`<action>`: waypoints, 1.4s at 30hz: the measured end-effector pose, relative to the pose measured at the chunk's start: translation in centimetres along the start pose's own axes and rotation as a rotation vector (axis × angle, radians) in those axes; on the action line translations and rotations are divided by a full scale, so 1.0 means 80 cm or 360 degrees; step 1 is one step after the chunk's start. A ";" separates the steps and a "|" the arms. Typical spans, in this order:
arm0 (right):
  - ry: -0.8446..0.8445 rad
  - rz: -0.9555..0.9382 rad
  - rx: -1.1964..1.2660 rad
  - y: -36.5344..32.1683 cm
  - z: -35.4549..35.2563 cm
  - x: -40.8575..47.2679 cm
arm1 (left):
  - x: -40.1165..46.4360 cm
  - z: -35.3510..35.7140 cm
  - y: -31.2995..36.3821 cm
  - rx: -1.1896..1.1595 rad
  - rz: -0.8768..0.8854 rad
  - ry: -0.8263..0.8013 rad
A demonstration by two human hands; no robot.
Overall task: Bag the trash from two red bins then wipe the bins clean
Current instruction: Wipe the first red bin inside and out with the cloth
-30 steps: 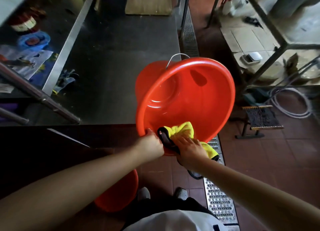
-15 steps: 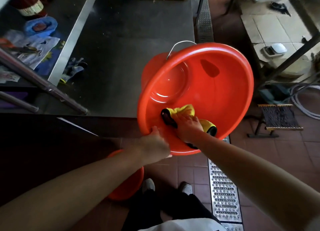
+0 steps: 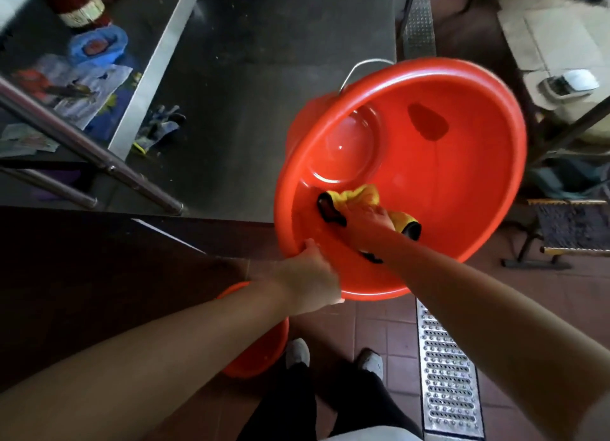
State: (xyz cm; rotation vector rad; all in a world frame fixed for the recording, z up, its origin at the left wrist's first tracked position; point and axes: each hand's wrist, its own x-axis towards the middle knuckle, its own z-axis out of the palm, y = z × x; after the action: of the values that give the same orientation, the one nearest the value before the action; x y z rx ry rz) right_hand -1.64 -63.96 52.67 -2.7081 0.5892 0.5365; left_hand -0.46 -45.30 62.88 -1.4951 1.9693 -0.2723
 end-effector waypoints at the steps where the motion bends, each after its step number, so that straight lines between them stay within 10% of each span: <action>1: 0.0014 -0.0042 0.0033 0.000 -0.003 -0.019 | 0.001 0.000 -0.004 -0.0026 0.0049 -0.0018; 22: 0.0269 -0.0680 -0.0935 0.048 -0.052 -0.190 | -0.065 0.019 -0.069 -0.0098 -0.0033 0.0001; 33: 0.0569 -0.0941 -0.0975 0.047 -0.051 -0.179 | -0.003 -0.004 0.009 -0.0411 -0.0561 -0.0042; 42: 0.0100 -0.0268 -0.0463 0.012 -0.046 -0.143 | 0.002 0.018 -0.007 -0.0312 -0.0469 0.0271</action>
State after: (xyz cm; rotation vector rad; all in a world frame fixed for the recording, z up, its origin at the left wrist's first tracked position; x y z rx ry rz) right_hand -10.64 -62.41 60.51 -3.0225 0.3128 0.5306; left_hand 0.80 -45.35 61.99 -1.9505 1.9464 -0.3497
